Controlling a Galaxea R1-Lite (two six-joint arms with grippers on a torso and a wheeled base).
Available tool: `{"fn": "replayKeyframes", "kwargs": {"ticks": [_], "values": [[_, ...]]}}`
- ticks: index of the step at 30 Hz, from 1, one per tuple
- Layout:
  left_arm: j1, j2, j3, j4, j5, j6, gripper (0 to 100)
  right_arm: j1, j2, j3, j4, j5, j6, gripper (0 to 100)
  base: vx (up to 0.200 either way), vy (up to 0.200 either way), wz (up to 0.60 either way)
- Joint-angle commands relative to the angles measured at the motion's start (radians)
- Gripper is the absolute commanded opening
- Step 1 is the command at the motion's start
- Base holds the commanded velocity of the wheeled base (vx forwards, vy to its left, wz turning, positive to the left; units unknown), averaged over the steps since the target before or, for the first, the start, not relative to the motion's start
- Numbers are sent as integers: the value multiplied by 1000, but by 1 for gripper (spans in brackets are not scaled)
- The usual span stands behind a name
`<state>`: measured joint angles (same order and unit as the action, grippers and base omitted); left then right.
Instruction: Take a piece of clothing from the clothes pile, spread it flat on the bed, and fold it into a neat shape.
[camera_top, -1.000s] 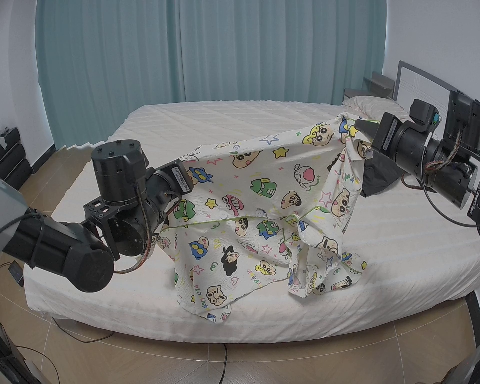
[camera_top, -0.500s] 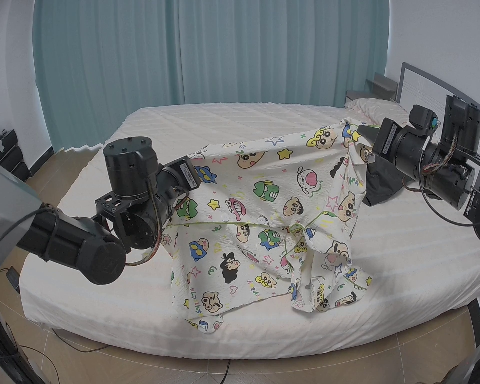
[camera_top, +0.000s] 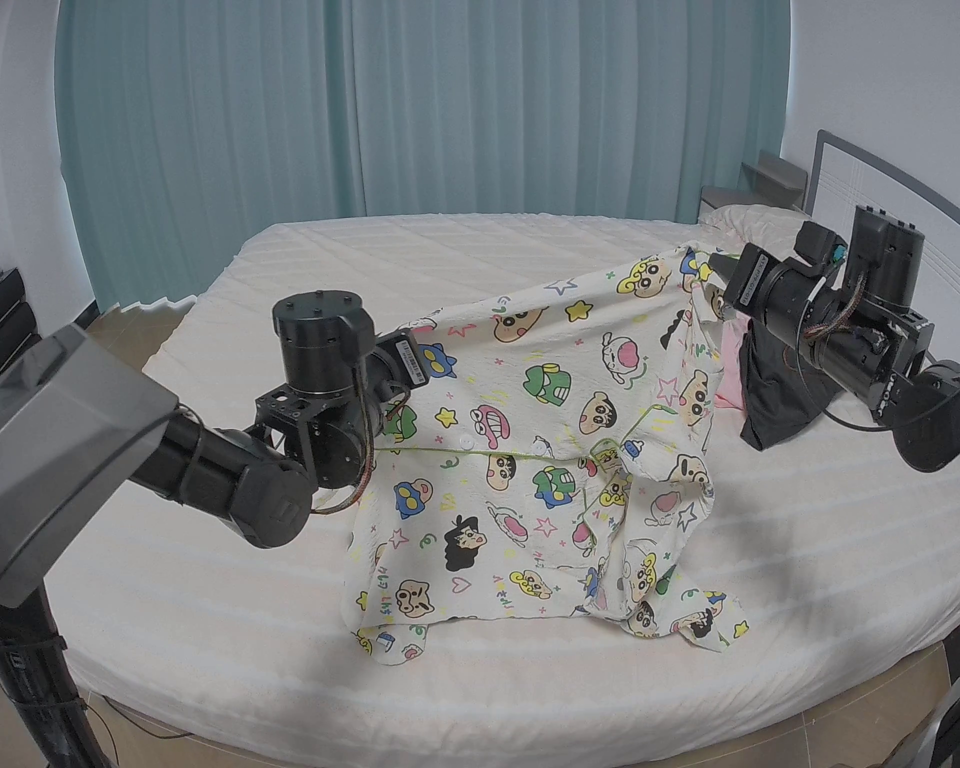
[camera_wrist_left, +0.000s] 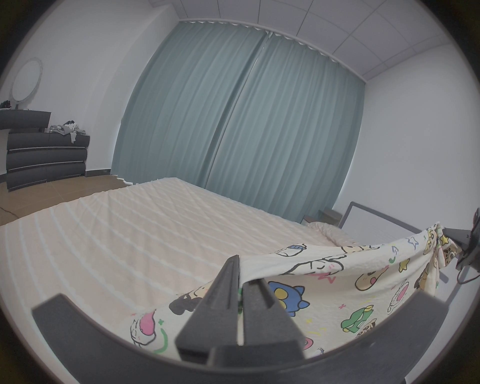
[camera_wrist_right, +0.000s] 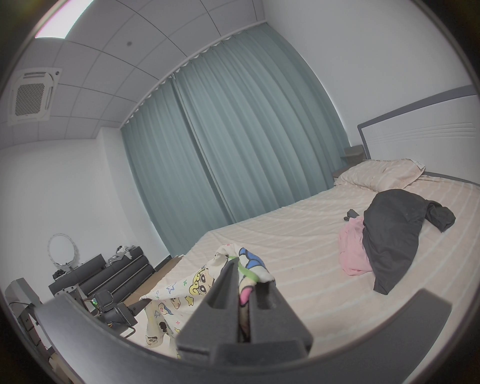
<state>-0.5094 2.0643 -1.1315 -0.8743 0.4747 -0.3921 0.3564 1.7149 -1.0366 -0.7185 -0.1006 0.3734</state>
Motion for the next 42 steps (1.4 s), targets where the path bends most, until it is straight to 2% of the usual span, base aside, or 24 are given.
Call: {"fn": "replayKeyframes", "kwargs": {"ticks": [1,8,14,15,18,21,26,33,38,39,40,41,42], "values": [[2,111,-71,17,4,-1,0,-27,109,-33,-4,1,9,0,200,0,0],[14,211,-195,130,7,-2,0,-56,239,-72,-7,1,24,0,29,0,0],[14,240,-209,167,10,-2,0,-62,295,-99,-4,-1,68,0,0,0,0],[12,254,-215,193,33,-2,0,-63,321,-103,-6,-1,73,0,0,0,0],[14,278,-243,190,71,-8,0,-71,350,-111,-6,-1,96,0,0,0,0],[18,278,-246,195,71,-16,0,-71,365,-114,-4,1,130,0,67,0,0],[20,298,-246,202,71,-13,0,-76,408,-125,-6,1,136,0,200,0,0],[22,355,-277,202,70,-13,0,-82,457,-135,-6,1,137,0,0,0,0],[22,366,-277,202,70,-14,0,-80,489,-152,-6,1,171,0,0,0,0],[22,378,-289,199,70,-16,100,-79,508,-157,-7,4,194,0,0,0,0],[23,382,-301,201,70,-17,100,-79,517,-165,-7,6,200,0,0,0,0],[26,390,-317,202,70,-17,100,-79,534,-178,-7,10,206,100,0,0,0],[34,401,-333,202,71,-19,100,-79,555,-197,-7,9,211,100,0,0,0]]}}
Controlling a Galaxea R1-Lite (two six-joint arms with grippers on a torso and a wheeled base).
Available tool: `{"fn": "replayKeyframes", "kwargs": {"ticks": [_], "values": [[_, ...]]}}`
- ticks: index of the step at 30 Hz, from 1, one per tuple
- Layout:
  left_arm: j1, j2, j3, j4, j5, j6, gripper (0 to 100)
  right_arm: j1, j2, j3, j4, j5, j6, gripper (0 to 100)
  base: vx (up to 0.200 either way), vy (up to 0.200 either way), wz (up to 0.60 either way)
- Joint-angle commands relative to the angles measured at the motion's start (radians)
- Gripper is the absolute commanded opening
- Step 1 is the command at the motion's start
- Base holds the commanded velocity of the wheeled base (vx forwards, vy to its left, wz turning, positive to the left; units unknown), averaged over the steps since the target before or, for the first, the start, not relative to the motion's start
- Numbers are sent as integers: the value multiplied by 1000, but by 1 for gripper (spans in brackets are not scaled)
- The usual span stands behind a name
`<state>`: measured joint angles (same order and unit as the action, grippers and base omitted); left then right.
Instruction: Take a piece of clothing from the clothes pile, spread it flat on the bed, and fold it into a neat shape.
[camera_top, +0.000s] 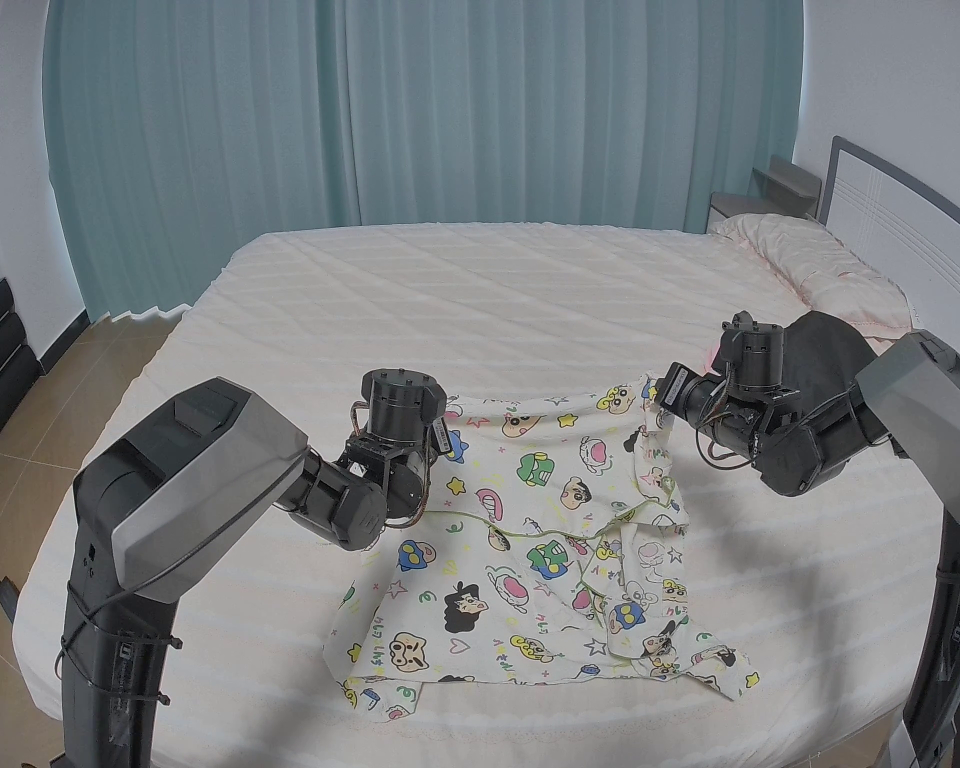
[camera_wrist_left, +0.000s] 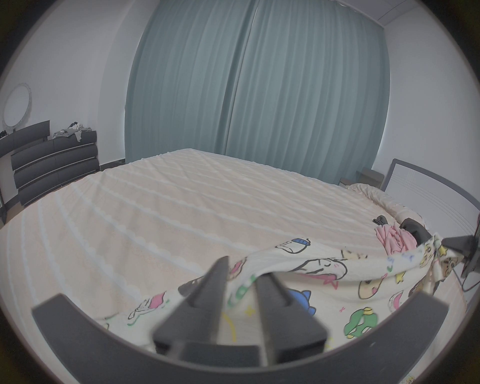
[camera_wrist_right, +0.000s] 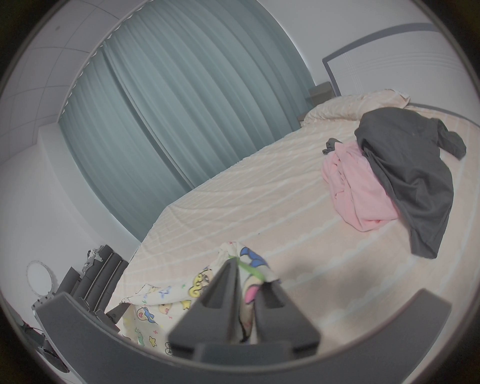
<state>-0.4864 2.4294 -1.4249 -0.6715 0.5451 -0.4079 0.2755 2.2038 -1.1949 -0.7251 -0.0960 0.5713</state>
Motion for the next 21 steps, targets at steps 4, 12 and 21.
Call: {"fn": "replayKeyframes", "kwargs": {"ticks": [4,12,21], "values": [[40,83,-101,0,29,-8,100,-12,128,-114,0,-24,82,100,0,0,0],[135,83,-120,1,36,-12,100,-72,143,-161,3,-64,200,100,0,0,0],[181,10,-74,15,36,-42,100,-142,103,-146,16,-47,233,100,0,0,0]]}}
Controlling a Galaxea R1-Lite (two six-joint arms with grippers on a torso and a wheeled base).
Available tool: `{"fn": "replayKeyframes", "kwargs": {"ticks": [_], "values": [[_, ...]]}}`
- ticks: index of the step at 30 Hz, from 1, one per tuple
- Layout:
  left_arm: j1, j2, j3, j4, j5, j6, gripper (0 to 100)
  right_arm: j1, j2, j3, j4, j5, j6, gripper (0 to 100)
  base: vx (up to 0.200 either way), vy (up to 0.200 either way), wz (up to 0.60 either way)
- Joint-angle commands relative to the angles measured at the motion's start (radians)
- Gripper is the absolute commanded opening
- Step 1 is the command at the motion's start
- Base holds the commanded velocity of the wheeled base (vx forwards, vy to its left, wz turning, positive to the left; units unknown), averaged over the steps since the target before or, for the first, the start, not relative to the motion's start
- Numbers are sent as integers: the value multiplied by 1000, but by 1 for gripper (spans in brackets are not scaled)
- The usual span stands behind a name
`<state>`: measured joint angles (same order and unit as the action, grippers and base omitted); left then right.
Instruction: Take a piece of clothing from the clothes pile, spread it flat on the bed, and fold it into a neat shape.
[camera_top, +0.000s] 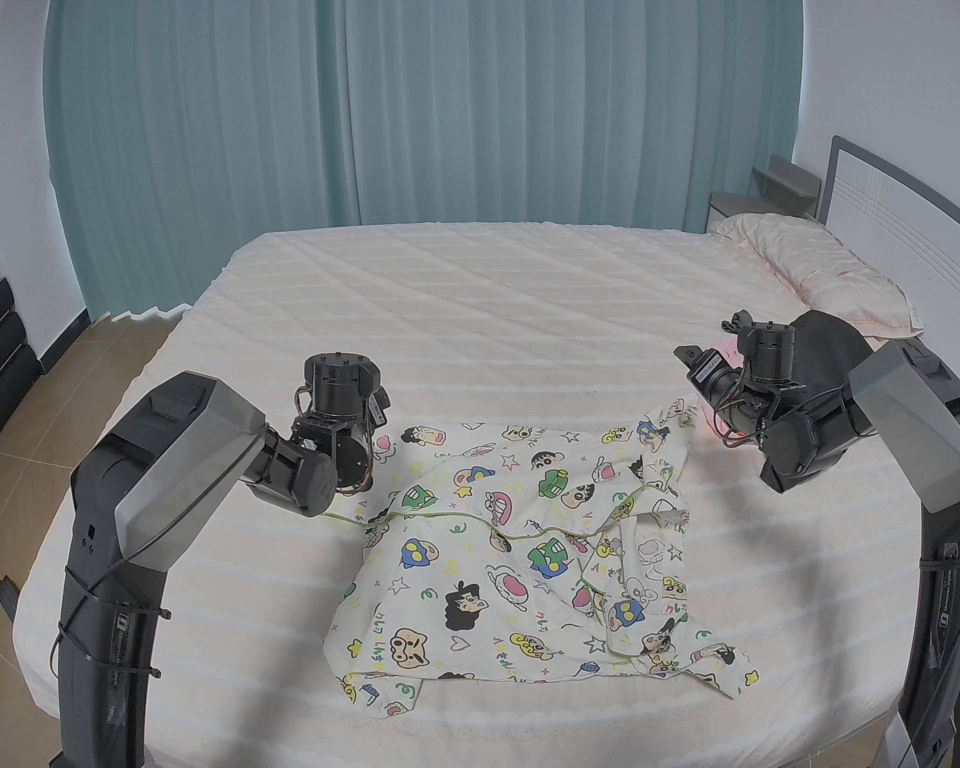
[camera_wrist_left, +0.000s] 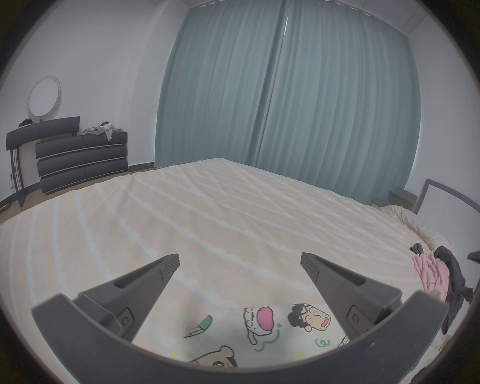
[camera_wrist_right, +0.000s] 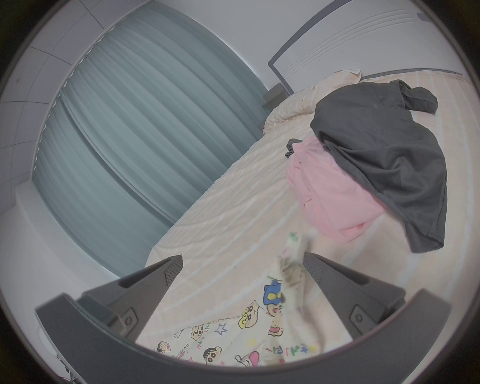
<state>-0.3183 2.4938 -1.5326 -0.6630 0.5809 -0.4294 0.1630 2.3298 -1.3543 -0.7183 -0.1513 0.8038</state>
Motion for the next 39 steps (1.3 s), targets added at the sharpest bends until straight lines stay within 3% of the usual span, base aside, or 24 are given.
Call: {"fn": "replayKeyframes", "kwargs": {"ticks": [1,4,8,10,11,13,16,20,23,34,39], "values": [[13,-78,55,10,1,-37,100,-40,-30,26,13,10,0,100,0,0,0],[15,-153,130,19,-1,-75,100,-74,-61,107,5,45,-3,100,0,0,0],[8,-277,288,19,-22,-132,100,-115,-178,342,-15,202,-28,100,0,0,0],[1,-348,381,19,-47,-167,100,-134,-248,500,-66,302,-77,100,0,0,0],[1,-348,381,19,-47,-167,100,-134,-248,500,-66,302,-77,100,0,0,0],[-18,-432,506,20,-67,-229,100,-172,-316,707,-181,403,-153,100,0,0,0],[-38,-474,628,14,-102,-302,100,-184,-326,868,-273,478,-221,100,0,0,0],[-73,-509,732,6,-167,-417,100,-157,-291,968,-305,495,-256,100,0,0,0],[-94,-510,759,6,-173,-457,100,-128,-242,974,-306,493,-253,100,0,0,0],[-120,-503,805,6,-179,-506,100,-30,-110,909,-386,484,-236,100,0,0,0],[-120,-503,812,5,-182,-506,100,29,-66,865,-389,476,-141,100,0,0,0]]}}
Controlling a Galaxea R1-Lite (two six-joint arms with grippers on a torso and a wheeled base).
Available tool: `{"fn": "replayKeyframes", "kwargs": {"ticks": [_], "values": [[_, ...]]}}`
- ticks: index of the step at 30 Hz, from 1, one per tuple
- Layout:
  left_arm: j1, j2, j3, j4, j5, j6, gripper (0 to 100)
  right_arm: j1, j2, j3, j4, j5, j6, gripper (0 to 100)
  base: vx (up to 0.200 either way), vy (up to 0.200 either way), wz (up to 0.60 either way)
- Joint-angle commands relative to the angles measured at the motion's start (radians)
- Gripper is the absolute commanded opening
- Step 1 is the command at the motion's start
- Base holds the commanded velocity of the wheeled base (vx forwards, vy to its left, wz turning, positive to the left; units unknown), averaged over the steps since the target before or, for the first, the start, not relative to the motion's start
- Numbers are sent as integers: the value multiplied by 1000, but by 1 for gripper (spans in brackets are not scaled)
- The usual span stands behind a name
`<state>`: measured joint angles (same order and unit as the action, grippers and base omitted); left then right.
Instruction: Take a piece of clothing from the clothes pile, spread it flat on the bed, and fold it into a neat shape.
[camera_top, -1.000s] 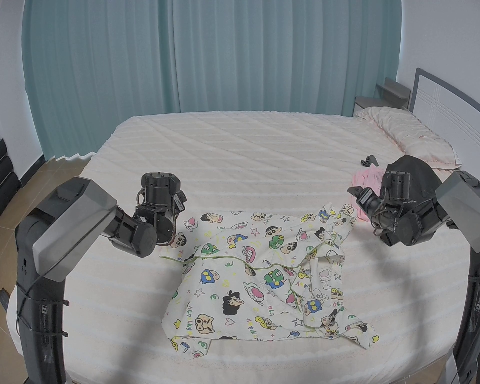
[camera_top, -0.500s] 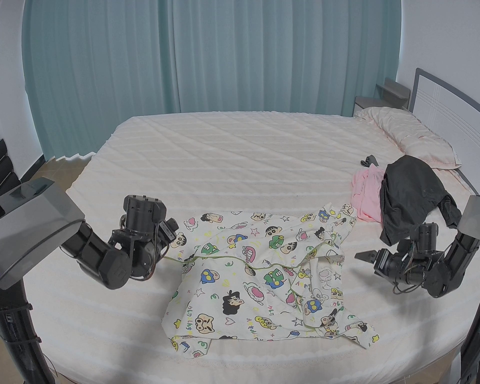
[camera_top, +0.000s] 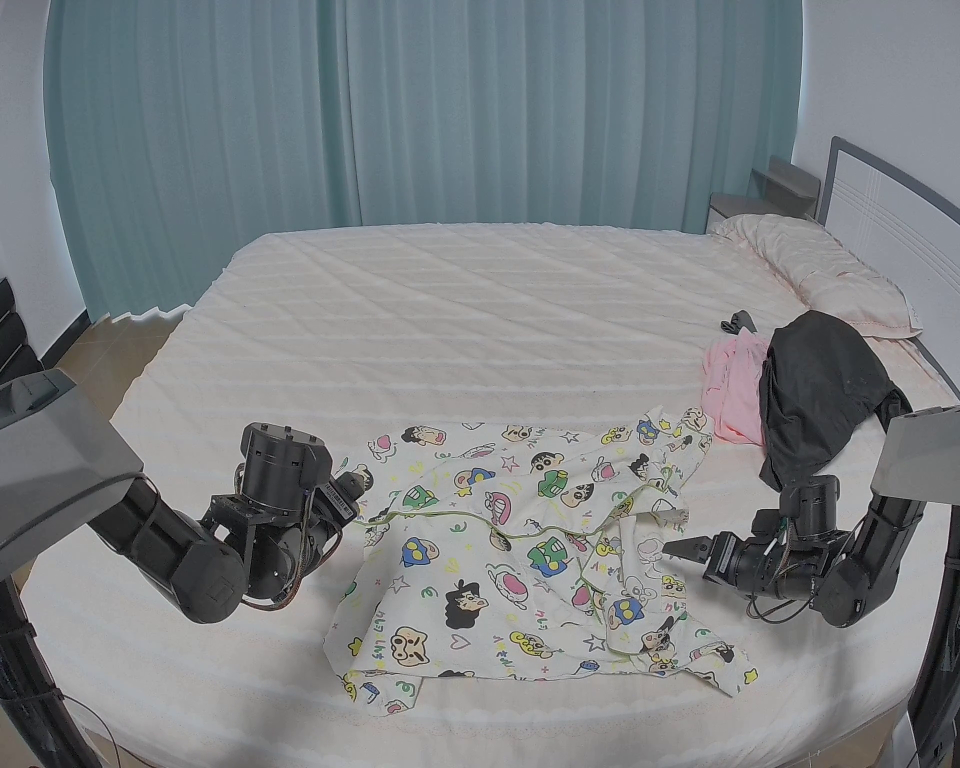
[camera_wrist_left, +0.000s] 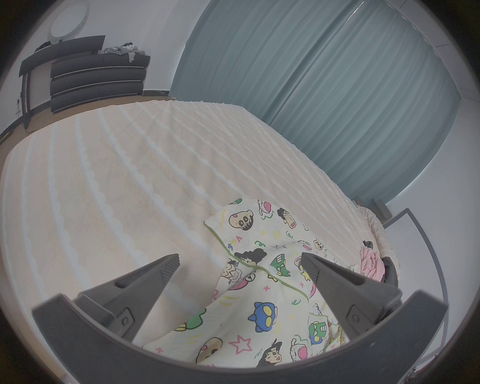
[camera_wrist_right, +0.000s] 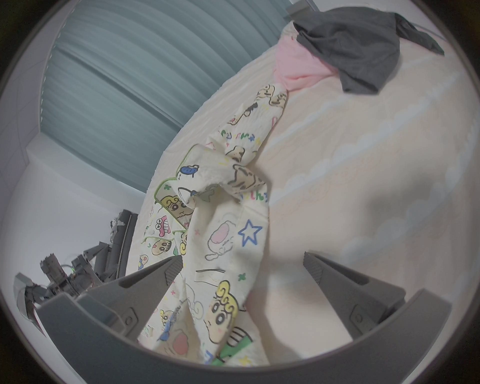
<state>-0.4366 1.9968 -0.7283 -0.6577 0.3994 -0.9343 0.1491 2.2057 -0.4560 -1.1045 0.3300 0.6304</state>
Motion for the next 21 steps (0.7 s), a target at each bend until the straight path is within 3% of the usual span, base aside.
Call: {"fn": "replayKeyframes", "kwargs": {"ticks": [1,9,10,14,21], "values": [[-2,-7,7,0,1,-1,100,52,74,-46,-2,-16,43,100,0,0,0],[-1,-6,9,-25,1,-1,100,64,123,-104,6,-31,58,100,0,0,0],[-1,-6,9,-26,1,-1,100,64,126,-110,5,-32,63,0,0,0,0],[-1,-6,15,-34,3,0,100,56,120,-119,-11,-83,112,0,0,0,0],[-5,-4,21,-36,1,-3,100,-8,95,-115,-75,-89,157,0,0,0,0]]}}
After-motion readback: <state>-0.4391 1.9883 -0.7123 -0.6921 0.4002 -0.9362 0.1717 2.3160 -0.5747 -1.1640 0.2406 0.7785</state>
